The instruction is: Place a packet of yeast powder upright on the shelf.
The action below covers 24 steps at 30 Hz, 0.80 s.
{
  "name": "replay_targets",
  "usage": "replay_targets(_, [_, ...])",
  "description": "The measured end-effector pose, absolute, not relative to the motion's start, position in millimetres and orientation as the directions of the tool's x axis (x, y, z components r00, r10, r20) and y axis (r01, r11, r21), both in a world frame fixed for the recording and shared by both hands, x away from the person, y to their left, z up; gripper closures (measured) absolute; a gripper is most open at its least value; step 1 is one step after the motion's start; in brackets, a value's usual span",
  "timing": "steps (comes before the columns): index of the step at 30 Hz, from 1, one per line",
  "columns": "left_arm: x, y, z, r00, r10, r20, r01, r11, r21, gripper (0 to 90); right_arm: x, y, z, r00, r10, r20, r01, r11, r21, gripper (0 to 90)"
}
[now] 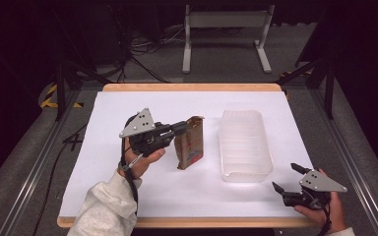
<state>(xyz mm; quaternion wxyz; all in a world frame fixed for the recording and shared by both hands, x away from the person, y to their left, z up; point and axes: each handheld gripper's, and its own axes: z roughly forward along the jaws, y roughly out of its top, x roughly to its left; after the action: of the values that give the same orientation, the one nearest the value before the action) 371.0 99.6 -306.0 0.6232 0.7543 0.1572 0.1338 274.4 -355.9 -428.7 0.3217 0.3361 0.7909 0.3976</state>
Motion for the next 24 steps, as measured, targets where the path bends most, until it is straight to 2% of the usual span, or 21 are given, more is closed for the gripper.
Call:
replay_targets(16, [368,27,-279,0.978,0.202,0.057,-0.022,-0.174,0.985,86.6,274,-357,-429,-0.567,0.788,-0.240,0.278,0.457,0.845,13.4])
replay_targets(24, [368,0,-277,0.987,0.149,0.061,-0.034,-0.180,0.983,86.6,273,-358,-429,-0.565,0.790,-0.238,0.279,0.455,0.846,13.4])
